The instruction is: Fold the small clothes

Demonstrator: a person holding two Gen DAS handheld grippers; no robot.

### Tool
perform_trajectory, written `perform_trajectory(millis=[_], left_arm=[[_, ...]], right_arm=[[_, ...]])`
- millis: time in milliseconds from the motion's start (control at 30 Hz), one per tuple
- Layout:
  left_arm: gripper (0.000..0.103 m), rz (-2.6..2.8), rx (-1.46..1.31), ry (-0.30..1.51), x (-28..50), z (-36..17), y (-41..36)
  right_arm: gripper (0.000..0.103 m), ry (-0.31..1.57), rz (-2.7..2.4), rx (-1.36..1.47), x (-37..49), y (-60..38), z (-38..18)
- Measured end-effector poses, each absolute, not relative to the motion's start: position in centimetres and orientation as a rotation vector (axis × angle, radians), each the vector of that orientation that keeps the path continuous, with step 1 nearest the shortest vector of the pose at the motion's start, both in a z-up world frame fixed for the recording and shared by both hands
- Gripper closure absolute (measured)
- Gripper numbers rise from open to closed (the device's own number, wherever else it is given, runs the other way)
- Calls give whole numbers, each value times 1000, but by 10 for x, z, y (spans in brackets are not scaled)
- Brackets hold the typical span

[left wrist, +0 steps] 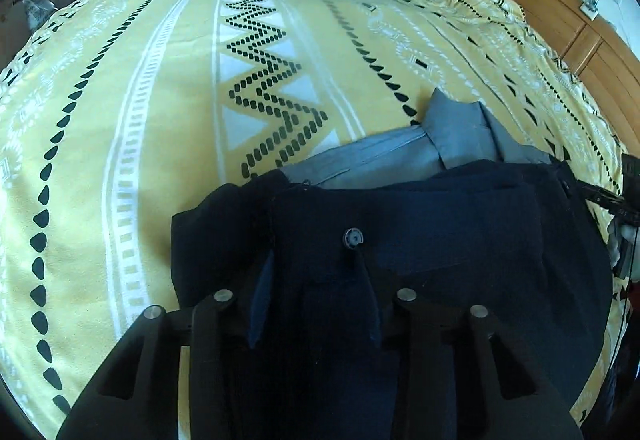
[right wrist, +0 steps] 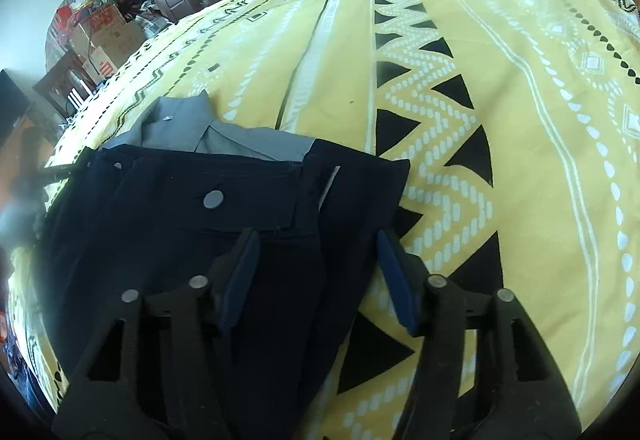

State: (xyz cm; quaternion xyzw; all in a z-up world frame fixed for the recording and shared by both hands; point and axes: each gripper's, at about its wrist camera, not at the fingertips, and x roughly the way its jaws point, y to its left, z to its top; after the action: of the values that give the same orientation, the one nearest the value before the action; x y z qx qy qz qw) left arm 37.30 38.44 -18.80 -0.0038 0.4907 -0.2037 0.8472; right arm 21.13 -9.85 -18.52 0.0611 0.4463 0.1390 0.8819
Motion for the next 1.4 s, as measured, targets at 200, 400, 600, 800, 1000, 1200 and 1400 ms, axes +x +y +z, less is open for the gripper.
perform_trajectory(millis=[200,400,600,800,1000,1200,1400], left_arm=[[67,-433,5,1020,374,-190,379],[67,-436,-12,1014,374,-192,381],[70,-400,6,964,366,-189,379],[70,-395,-4,883,357,-184,382],[78,-411,21,893,359,-182,377],[84,-392,47,780,346,-143,373],[81,-360,58,1013,398,-206,375]], right_arm=[[47,893,238,83,219,-94,-182],[50,882,293,50,220,-73,-178],[88,899,248,32,228,-68,-189],[85,907,269,89,227,-79,-193],[92,892,251,58,227,-76,-187],[95,768,264,33,217,-81,-138],[92,944,214,93,259,-91,-208]])
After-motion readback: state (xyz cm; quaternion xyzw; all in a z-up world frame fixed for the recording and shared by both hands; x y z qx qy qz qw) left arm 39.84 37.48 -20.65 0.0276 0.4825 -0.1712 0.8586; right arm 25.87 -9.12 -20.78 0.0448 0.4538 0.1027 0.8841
